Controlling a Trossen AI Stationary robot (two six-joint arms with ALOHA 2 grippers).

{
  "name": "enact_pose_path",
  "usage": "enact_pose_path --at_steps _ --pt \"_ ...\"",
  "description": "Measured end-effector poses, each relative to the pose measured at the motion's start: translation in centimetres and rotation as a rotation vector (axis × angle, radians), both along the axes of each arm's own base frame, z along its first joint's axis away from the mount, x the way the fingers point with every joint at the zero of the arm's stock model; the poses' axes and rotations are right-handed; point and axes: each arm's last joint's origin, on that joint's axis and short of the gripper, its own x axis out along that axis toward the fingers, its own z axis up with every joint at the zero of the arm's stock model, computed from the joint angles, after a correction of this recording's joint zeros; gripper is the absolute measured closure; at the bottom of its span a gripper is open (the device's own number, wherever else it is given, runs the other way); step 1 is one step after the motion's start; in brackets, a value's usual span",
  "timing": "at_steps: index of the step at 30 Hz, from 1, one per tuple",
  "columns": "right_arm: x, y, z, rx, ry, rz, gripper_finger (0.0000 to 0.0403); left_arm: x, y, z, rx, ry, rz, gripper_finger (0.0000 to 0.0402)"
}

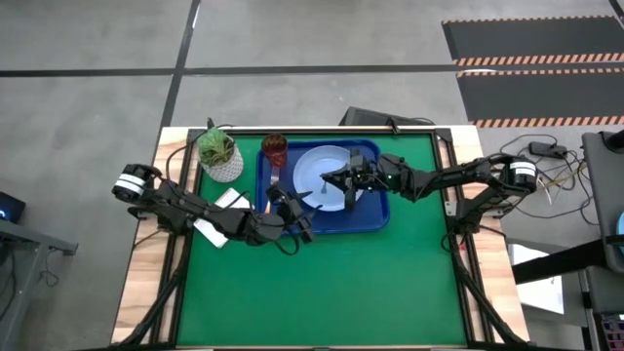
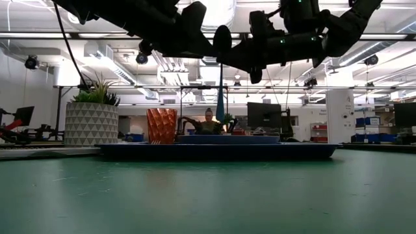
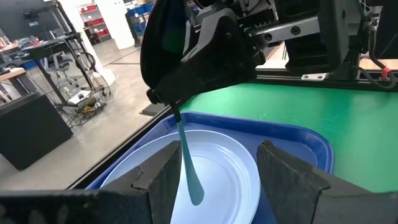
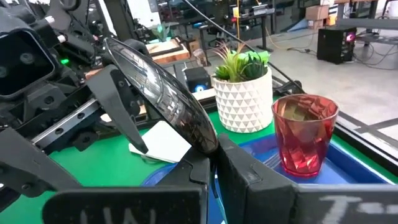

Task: Pick and place plate/cup/fork/spoon on tray
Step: Put the blue spoon on the tray to the right of the orange fork

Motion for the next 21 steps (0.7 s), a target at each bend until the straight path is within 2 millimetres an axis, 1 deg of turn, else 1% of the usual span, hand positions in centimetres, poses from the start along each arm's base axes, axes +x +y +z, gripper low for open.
enact_pose_path --at_steps 12,14,17,21 --pt "0.0 0.0 -0.1 -0.003 0.006 0.003 0.0394 0.2 0.1 0.1 -0.087 -0.086 0.014 0.0212" --pt "0.0 0.0 -0.1 -0.004 0.006 0.004 0.0394 0.6 0.0 -0.2 -0.094 -0.112 0.003 0.0212" --pt "0.0 0.0 -0.1 -0.019 0.007 0.005 0.0394 1.4 -0.2 -1.3 -0.073 -0.129 -0.001 0.0212" --pt "0.0 0.0 0.0 -0.021 0.007 0.007 0.0394 2.1 -0.1 -2.0 -0.05 -0.153 0.058 0.0212"
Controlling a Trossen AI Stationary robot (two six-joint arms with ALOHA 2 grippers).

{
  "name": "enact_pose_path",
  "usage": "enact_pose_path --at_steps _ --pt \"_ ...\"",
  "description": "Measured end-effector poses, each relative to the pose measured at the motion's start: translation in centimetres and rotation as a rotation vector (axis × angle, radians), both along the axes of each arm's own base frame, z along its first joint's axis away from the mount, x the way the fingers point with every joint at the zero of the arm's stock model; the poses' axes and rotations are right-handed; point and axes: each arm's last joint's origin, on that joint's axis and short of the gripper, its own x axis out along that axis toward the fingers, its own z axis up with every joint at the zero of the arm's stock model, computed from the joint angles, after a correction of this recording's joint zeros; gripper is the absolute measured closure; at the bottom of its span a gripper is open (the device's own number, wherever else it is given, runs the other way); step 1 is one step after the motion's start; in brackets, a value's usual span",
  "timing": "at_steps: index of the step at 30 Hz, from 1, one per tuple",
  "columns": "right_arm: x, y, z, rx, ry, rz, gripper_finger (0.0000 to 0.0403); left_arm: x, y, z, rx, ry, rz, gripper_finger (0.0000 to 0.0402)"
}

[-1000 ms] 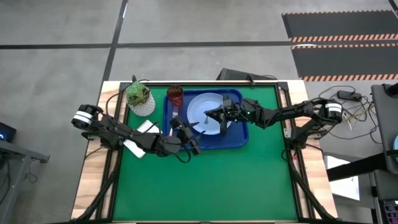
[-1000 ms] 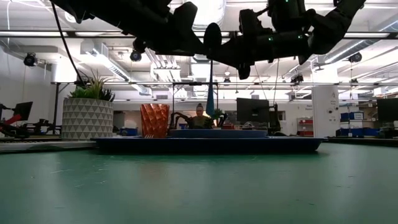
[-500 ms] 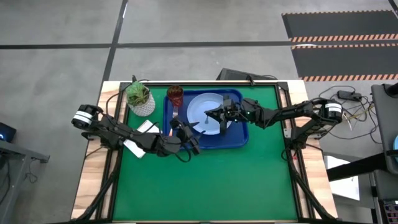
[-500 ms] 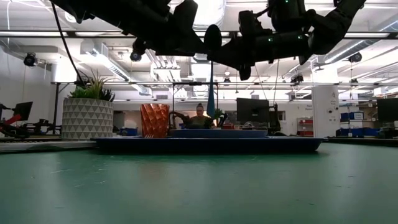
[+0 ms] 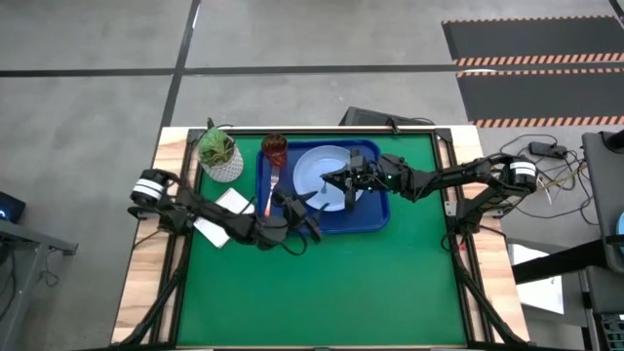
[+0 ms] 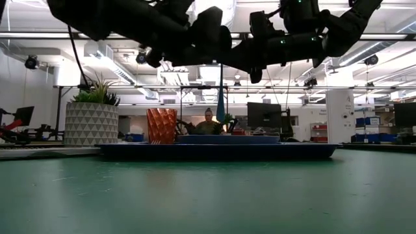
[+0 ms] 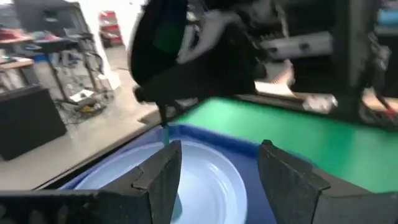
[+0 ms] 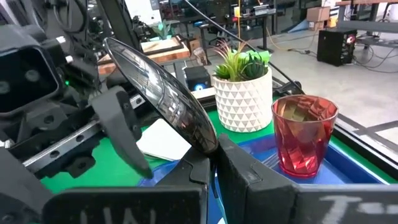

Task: Pick and place plate/cup/fork/spoon on tray
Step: Put the blue spoon on the tray to the right of the orange fork

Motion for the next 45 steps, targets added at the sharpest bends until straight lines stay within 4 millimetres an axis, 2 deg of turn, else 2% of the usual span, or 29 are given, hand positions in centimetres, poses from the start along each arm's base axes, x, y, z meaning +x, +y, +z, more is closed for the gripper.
enact_pose_path --at_steps 4,12,18,29,39,45 --pt "0.0 0.0 0.1 0.016 -0.009 0.001 0.0394 0.9 0.5 -0.2 0.011 -0.087 0.096 0.0212" --pt "0.0 0.3 0.3 0.032 -0.027 0.013 0.0394 3.7 1.9 -2.5 0.051 -0.082 0.192 0.0214" --pt "0.1 0.4 0.3 0.032 -0.027 0.017 0.0394 5.2 2.0 -1.9 0.115 -0.04 0.244 0.0248" --pt "0.1 0.3 0.3 0.032 -0.027 0.016 0.0394 5.2 1.8 -1.8 0.119 -0.03 0.294 0.0329" --pt "0.2 1.1 0.5 0.061 -0.062 -0.017 0.0394 5.0 1.8 -1.8 0.115 -0.025 0.339 0.0361" --pt "0.3 1.7 0.5 0.023 -0.056 -0.043 0.0394 4.9 1.7 -1.6 0.111 -0.031 0.342 0.0396"
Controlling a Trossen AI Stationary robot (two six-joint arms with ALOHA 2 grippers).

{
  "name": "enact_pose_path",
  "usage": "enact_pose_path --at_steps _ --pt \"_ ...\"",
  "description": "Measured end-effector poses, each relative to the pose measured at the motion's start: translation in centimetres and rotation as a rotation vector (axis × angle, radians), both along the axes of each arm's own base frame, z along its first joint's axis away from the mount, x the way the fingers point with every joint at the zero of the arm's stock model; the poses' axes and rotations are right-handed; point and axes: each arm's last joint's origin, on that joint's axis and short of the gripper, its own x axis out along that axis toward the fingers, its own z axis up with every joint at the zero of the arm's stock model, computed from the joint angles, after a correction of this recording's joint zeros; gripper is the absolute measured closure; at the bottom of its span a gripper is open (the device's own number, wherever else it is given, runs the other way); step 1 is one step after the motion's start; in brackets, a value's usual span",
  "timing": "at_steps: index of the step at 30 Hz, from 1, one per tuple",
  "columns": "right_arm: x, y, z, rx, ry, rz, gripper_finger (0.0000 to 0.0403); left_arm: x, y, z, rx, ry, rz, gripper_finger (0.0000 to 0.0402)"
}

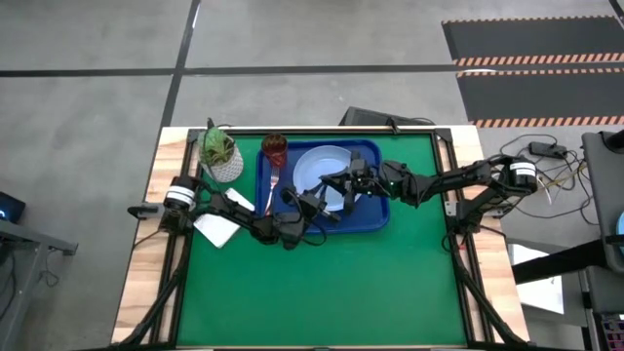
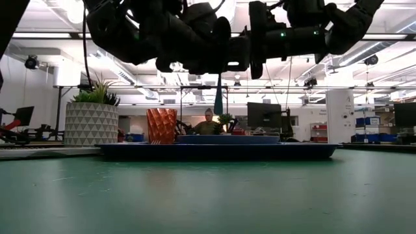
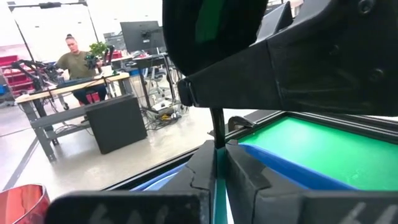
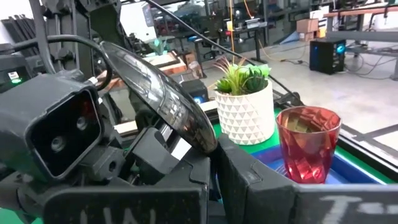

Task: Pick and place plate/cup/fork/spoon on tray
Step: Put the blue spoon on the tray to the right of the orange fork

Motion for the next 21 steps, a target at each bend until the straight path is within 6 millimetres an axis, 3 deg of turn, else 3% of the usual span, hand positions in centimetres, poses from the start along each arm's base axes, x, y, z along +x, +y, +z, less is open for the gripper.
enact_pose_path --at_steps 12,21 --pt "0.0 0.0 0.0 -0.004 0.005 0.01 0.0386 -0.5 -0.9 0.8 0.001 0.003 -0.023 0.04" --pt "0.0 0.0 -0.2 0.029 0.018 -0.004 0.0303 -1.2 -1.6 1.7 -0.063 -0.011 -0.053 0.04"
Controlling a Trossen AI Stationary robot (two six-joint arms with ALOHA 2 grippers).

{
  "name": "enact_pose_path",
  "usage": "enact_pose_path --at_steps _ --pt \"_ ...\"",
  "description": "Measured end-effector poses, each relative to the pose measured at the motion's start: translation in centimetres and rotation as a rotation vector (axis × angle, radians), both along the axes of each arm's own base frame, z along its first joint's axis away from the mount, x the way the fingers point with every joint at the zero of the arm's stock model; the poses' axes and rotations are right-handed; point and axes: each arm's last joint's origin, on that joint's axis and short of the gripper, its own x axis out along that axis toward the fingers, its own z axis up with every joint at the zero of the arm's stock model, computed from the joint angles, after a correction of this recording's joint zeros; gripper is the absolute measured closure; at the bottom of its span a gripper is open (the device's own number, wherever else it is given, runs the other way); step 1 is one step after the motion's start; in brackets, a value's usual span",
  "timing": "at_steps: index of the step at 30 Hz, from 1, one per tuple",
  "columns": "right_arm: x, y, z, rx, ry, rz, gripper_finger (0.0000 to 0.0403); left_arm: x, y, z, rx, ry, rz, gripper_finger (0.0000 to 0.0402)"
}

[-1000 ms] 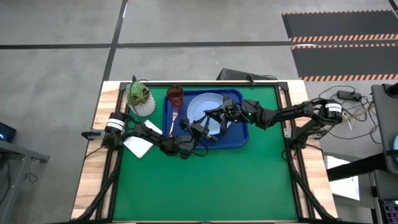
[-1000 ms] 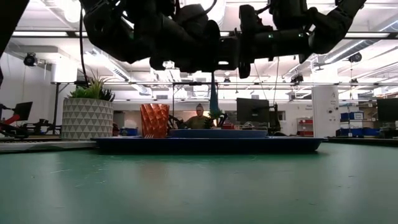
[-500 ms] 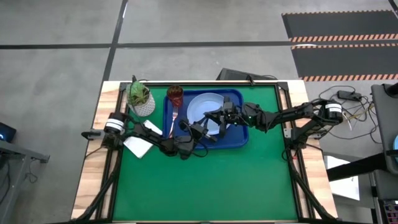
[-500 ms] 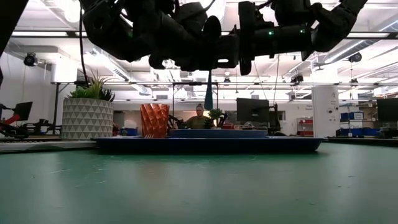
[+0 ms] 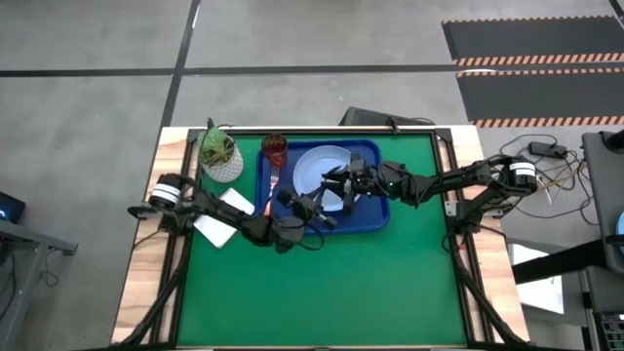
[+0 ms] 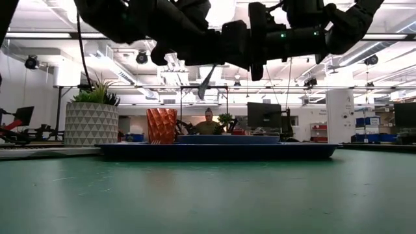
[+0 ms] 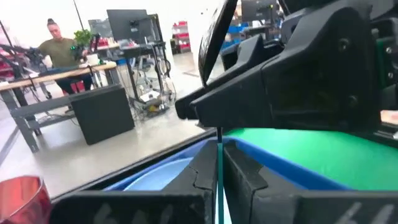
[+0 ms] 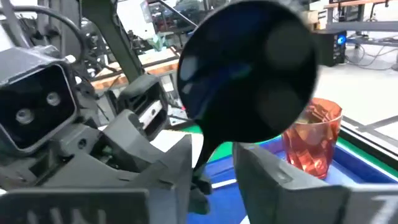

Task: Pick and place plate/cup/fork/spoon on tray
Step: Put the blue spoon on the tray to the right of the orange fork

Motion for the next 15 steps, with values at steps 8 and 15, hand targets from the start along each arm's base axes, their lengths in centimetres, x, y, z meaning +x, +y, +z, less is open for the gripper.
enact_pose_path --at_steps 8,15 --pt "-0.4 -0.1 0.6 -0.016 0.009 -0.004 0.025 -1.2 0.3 0.5 -0.176 -0.009 -0.076 0.0401" --pt "-1.6 -0.3 1.7 -0.048 0.062 -0.015 0.0234 -2.8 0.7 0.6 -0.322 -0.004 -0.07 0.0401"
